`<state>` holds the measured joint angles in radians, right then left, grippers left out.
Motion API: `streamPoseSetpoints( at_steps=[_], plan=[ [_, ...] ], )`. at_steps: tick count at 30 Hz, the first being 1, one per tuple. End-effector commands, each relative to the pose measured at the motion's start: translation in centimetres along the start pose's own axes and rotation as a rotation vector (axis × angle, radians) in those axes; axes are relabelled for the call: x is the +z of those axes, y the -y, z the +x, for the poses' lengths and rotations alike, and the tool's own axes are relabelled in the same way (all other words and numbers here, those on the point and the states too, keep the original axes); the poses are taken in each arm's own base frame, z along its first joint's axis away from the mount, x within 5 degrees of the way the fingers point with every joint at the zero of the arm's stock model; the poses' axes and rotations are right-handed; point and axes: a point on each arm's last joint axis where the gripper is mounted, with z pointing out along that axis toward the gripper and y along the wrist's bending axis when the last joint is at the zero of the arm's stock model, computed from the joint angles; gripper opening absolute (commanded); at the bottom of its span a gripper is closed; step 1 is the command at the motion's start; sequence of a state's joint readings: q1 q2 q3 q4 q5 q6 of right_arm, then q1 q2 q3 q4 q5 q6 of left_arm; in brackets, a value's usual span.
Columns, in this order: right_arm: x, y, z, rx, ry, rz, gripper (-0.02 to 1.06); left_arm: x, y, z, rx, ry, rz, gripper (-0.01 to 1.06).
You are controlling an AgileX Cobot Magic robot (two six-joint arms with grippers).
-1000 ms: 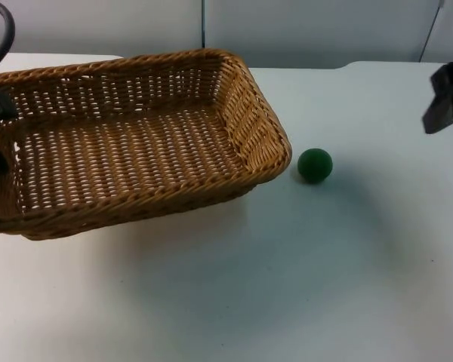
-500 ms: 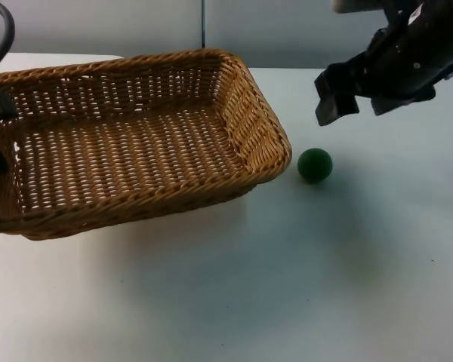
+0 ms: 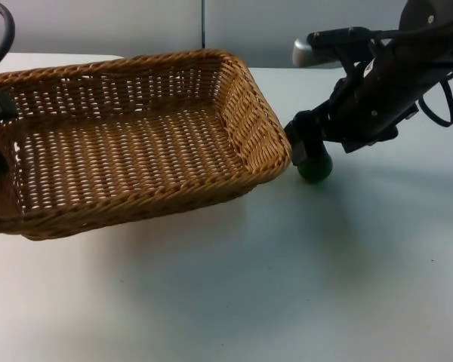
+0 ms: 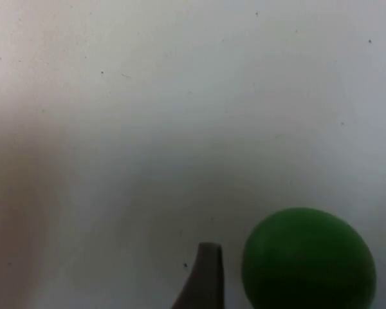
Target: Pick up the basket with the left hand and place the ball into the basket with the right hand.
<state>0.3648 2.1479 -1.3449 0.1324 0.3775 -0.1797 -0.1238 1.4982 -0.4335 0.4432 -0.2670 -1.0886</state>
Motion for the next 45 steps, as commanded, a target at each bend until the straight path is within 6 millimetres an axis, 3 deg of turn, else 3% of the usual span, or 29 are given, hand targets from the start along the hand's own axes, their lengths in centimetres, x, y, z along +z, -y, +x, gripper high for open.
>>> streamPoseSetpoints(
  at_steps=[1,18,35,36,39,40,43,44,45],
  plan=[
    [0.3,-0.1,-0.2,-0.004,0.017,0.001,0.75,-0.3,0.4,-0.4,-0.024,0.038,0.047,0.00],
    [0.3,0.0,-0.5,-0.004,0.050,0.007,0.71,-0.3,0.4,-0.4,-0.022,0.038,0.048,0.00],
    [2.6,0.0,0.5,0.022,0.034,0.003,0.71,-0.3,0.4,-0.4,-0.022,0.038,0.048,0.00],
    [2.9,0.0,0.6,0.035,0.030,0.000,0.68,-0.3,0.4,-0.4,-0.022,0.038,0.048,0.00],
    [3.3,-0.1,0.8,0.054,0.022,-0.009,0.37,-0.3,0.4,-0.4,-0.022,0.038,0.048,0.00],
    [3.3,-0.1,0.8,0.054,0.022,-0.009,0.37,-0.3,0.4,-0.4,-0.022,0.038,0.048,0.00],
    [3.1,0.0,0.2,0.048,0.048,-0.005,0.12,-0.3,0.4,-0.4,-0.022,0.038,0.048,0.00],
    [3.1,0.0,0.2,0.048,0.048,-0.005,0.12,-0.3,0.4,-0.4,-0.022,0.038,0.048,0.00],
    [2.4,0.2,-1.1,0.029,0.081,0.002,0.05,-0.3,0.4,-0.4,-0.022,0.038,0.048,0.00]
  ],
)
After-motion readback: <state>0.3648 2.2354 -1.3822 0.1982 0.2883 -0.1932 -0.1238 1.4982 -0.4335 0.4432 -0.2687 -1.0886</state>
